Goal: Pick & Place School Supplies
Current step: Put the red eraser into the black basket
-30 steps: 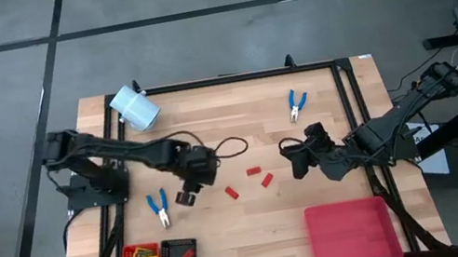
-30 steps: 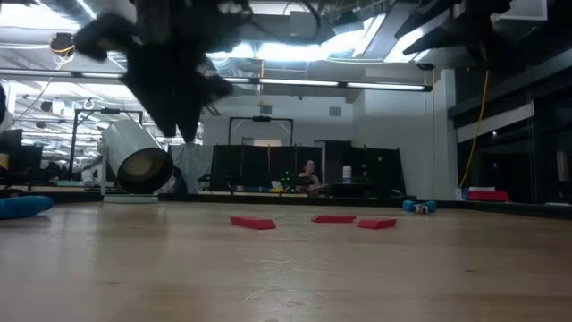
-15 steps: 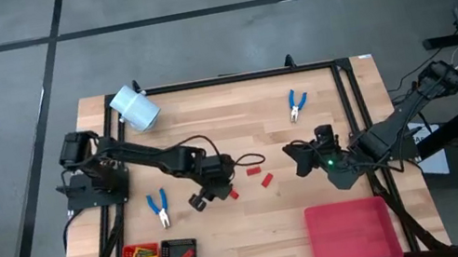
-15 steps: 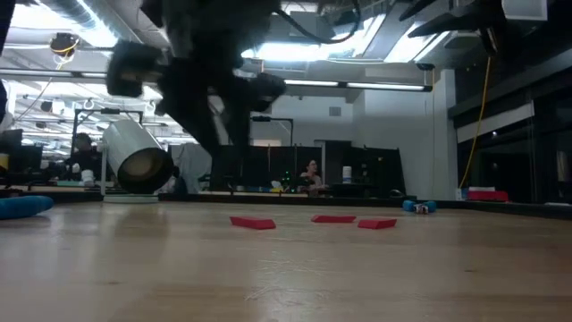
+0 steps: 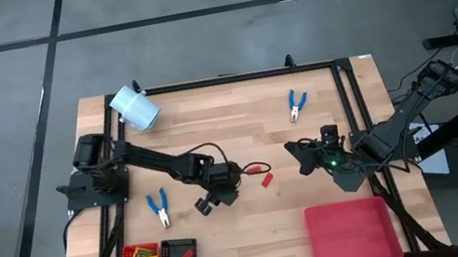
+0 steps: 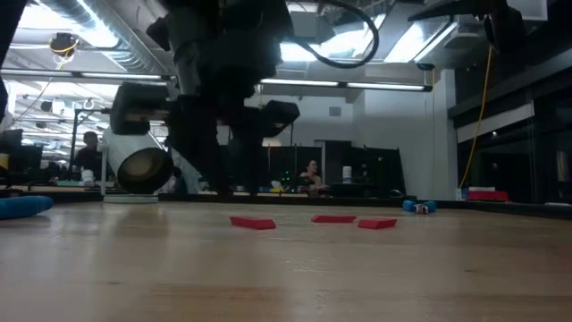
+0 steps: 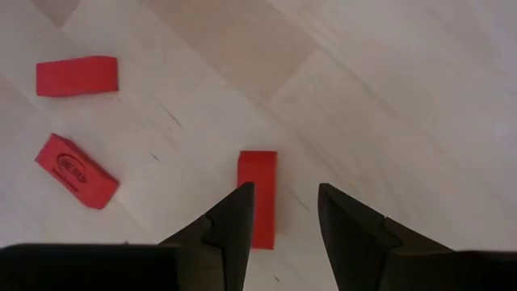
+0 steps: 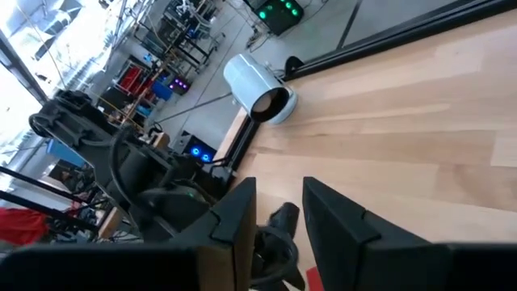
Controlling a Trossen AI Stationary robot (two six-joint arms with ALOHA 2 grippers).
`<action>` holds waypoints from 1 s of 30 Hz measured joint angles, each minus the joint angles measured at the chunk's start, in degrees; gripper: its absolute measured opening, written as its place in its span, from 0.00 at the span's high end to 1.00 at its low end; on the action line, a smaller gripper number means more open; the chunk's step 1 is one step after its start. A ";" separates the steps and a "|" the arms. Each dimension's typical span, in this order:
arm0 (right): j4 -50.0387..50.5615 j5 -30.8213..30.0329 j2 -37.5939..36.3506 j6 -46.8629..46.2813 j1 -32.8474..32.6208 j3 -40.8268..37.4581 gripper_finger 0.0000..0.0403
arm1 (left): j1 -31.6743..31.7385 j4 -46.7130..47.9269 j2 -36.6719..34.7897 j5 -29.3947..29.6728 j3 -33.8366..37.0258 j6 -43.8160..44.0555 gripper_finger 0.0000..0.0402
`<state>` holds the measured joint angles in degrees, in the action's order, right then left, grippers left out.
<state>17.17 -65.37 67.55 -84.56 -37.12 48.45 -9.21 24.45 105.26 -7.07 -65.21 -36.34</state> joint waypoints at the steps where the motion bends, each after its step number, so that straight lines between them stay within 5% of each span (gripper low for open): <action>1: -0.05 -0.08 0.00 0.11 -0.01 0.00 0.73 | 0.00 -0.35 0.43 0.30 0.00 -0.02 0.67; 30: -0.48 -0.20 0.00 1.01 0.00 0.00 0.73 | 1.17 -3.24 3.80 -0.44 0.00 2.07 0.67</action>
<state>16.69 -65.57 67.55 -83.55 -37.12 48.45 -8.04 21.21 109.06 -7.51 -65.21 -34.27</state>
